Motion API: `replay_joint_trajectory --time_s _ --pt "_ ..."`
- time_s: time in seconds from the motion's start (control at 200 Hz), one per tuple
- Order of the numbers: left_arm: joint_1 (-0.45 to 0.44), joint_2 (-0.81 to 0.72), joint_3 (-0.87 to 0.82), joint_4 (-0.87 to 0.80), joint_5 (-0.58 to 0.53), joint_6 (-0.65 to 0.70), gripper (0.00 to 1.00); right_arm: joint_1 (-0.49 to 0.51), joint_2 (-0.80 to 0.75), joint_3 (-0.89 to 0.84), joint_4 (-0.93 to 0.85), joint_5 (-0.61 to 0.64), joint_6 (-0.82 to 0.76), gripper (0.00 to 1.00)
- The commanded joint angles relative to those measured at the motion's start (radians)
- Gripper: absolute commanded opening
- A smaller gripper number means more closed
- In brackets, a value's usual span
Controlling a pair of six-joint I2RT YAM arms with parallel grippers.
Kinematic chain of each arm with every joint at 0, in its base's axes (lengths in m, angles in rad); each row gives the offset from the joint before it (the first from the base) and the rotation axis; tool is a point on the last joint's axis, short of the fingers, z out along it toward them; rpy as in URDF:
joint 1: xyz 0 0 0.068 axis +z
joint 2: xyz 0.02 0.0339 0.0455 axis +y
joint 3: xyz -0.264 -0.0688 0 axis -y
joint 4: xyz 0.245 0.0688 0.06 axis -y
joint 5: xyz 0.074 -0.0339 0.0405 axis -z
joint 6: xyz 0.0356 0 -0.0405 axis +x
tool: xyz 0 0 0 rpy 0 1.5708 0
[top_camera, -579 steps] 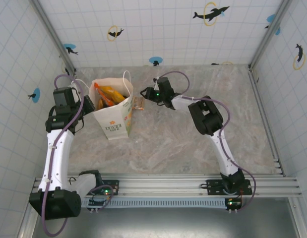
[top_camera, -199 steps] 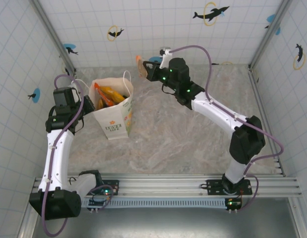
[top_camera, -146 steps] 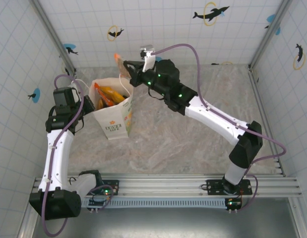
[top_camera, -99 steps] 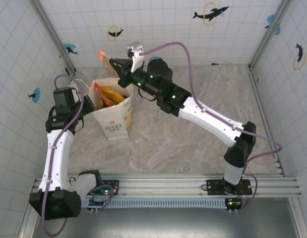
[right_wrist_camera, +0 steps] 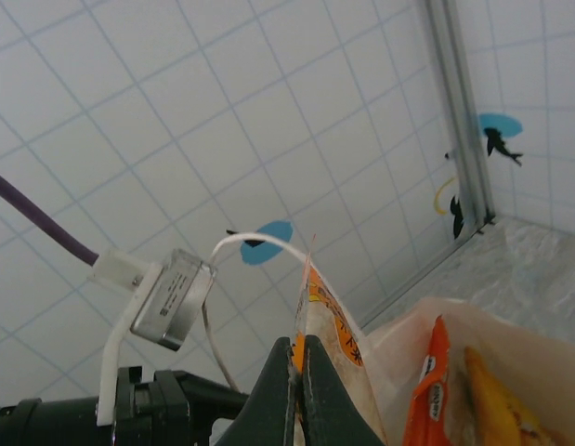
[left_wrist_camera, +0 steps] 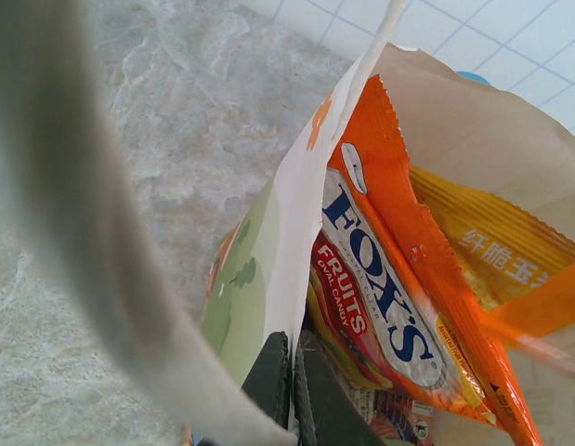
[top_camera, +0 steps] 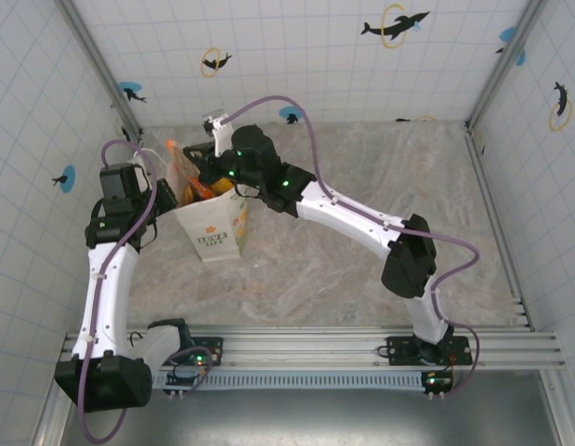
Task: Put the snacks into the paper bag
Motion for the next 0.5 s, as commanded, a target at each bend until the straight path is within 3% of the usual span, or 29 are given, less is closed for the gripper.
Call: replay_joint_trajectory --time_s 0.0,0.23,0.295,0.38,0.495 --pt "-0.005 -0.017 0.005 0.002 0.002 -0.01 0.07 0.016 0.024 0.062 0.035 -0.045 0.055 0.0" --pt "-0.005 -0.017 0.007 0.001 -0.001 -0.013 0.07 0.021 0.082 0.1 -0.014 -0.032 0.076 0.0" --pt "-0.005 -0.018 0.007 0.001 0.003 -0.011 0.07 0.021 0.092 0.104 -0.015 -0.035 0.086 0.15" --pt "-0.005 -0.021 0.005 0.003 0.003 -0.013 0.07 0.022 0.102 0.129 -0.045 -0.031 0.088 0.22" --pt "-0.005 -0.022 0.006 0.003 -0.004 -0.013 0.06 0.02 0.087 0.137 -0.083 -0.008 0.078 0.4"
